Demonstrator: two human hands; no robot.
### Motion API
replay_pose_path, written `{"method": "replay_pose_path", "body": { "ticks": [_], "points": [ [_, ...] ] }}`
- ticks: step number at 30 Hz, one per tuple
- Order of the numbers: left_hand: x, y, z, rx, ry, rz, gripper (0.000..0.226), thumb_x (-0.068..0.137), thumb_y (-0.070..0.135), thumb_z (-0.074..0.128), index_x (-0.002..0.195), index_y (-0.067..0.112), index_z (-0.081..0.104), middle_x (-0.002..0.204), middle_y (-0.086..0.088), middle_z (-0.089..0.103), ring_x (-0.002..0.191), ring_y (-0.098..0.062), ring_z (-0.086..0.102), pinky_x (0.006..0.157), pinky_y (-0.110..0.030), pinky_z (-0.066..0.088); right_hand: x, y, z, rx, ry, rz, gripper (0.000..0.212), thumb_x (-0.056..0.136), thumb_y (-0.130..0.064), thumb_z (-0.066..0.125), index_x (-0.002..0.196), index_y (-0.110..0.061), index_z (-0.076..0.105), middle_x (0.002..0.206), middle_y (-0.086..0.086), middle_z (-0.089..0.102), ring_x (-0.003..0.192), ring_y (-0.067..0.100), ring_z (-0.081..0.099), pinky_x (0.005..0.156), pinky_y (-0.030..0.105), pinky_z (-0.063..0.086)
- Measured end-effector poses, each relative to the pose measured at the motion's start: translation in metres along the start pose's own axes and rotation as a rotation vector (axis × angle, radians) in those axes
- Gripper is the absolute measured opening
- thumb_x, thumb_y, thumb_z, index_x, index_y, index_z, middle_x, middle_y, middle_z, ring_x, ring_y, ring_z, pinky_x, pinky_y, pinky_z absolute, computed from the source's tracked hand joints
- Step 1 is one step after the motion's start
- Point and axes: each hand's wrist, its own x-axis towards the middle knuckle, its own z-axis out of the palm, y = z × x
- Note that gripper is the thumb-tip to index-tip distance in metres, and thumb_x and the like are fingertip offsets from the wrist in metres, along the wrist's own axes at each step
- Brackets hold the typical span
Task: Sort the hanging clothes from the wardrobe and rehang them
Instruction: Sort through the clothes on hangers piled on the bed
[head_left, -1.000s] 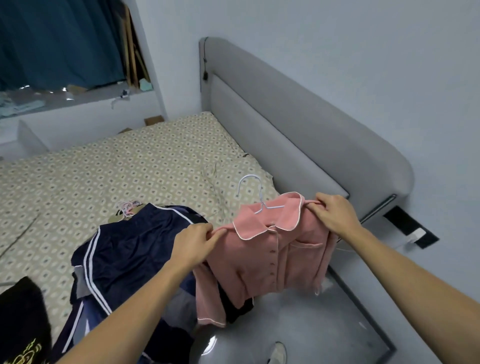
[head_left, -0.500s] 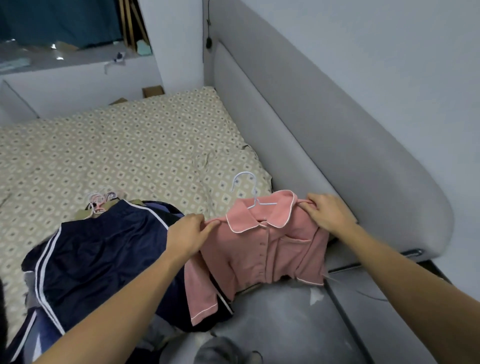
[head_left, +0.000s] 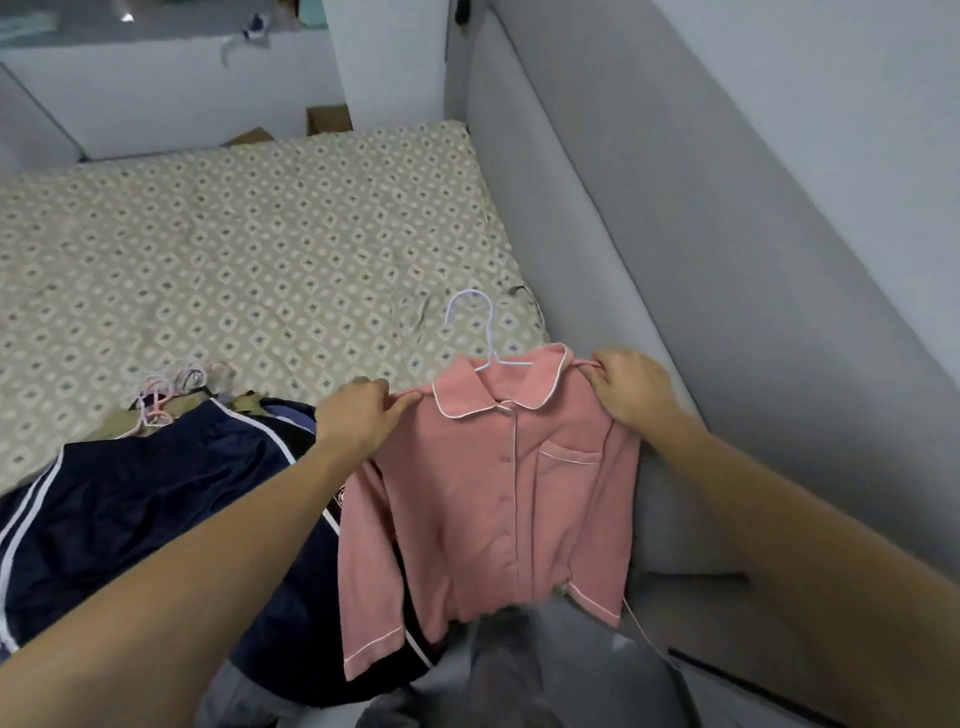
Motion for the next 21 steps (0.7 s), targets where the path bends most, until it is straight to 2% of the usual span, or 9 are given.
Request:
{"method": "replay_pose_path", "body": {
  "ticks": [3,7,11,14,16,19,21],
  "points": [
    [0.046,0.008,0.021,0.090,-0.018,-0.057,0.061,0.098,0.075,0.038,0.088,0.019,0.059,0.100,-0.005,0.062,0.093,-0.032,0.065,0.068,-0.037,0.045,0.056,0.002,0.026,-0.108,-0.029,-0.066,0.033,0.106,-0.036,0.050,0.101,-0.010,0.069,0.105,0.016,0.071,0.099,0.039,0.067,0.078,0.042,0.048],
    [0.104,0.012,0.061,0.079,-0.082,-0.165,0.064,0.099,0.072,0.041,0.110,0.013,0.065,0.114,-0.010,0.060,0.106,-0.035,0.062,0.072,-0.039,0.041,0.120,0.009,0.071,-0.180,-0.055,-0.111,0.023,0.099,-0.026,0.058,0.102,-0.007,0.072,0.102,0.018,0.070,0.102,0.040,0.064,0.081,0.045,0.051],
    [0.145,0.013,0.098,0.100,-0.087,-0.229,0.060,0.102,0.066,0.041,0.119,0.013,0.063,0.121,-0.011,0.056,0.116,-0.034,0.055,0.076,-0.043,0.040,0.165,0.018,0.112,-0.107,-0.147,-0.039,0.029,0.105,-0.029,0.055,0.112,-0.005,0.071,0.108,0.023,0.069,0.106,0.043,0.064,0.083,0.046,0.054],
    [0.164,0.013,0.114,0.170,-0.095,-0.216,0.053,0.104,0.058,0.041,0.125,0.013,0.058,0.127,-0.010,0.053,0.123,-0.032,0.048,0.074,-0.044,0.041,0.183,0.017,0.132,0.028,-0.147,-0.009,0.030,0.101,-0.030,0.051,0.112,-0.007,0.066,0.108,0.023,0.067,0.105,0.044,0.062,0.084,0.047,0.052],
    [0.171,0.013,0.116,0.185,-0.100,-0.201,0.047,0.104,0.051,0.046,0.128,0.012,0.055,0.128,-0.010,0.052,0.123,-0.032,0.047,0.070,-0.042,0.040,0.192,0.014,0.140,0.044,-0.137,-0.029,0.035,0.094,-0.032,0.045,0.113,-0.009,0.062,0.109,0.021,0.065,0.105,0.044,0.060,0.089,0.048,0.052],
    [0.166,0.007,0.107,0.179,-0.093,-0.187,0.049,0.103,0.054,0.048,0.129,0.014,0.053,0.125,-0.010,0.054,0.119,-0.032,0.049,0.066,-0.042,0.041,0.191,-0.006,0.138,0.063,-0.122,-0.061,0.030,0.094,-0.025,0.053,0.118,-0.009,0.061,0.112,0.019,0.063,0.107,0.042,0.057,0.090,0.049,0.050],
    [0.154,-0.004,0.098,0.164,-0.083,-0.197,0.053,0.103,0.058,0.045,0.133,0.015,0.052,0.125,-0.009,0.054,0.119,-0.032,0.049,0.066,-0.043,0.043,0.182,-0.026,0.133,0.077,-0.119,-0.132,0.034,0.095,-0.023,0.055,0.126,-0.010,0.060,0.115,0.018,0.063,0.111,0.040,0.056,0.094,0.050,0.047]
  ]
}}
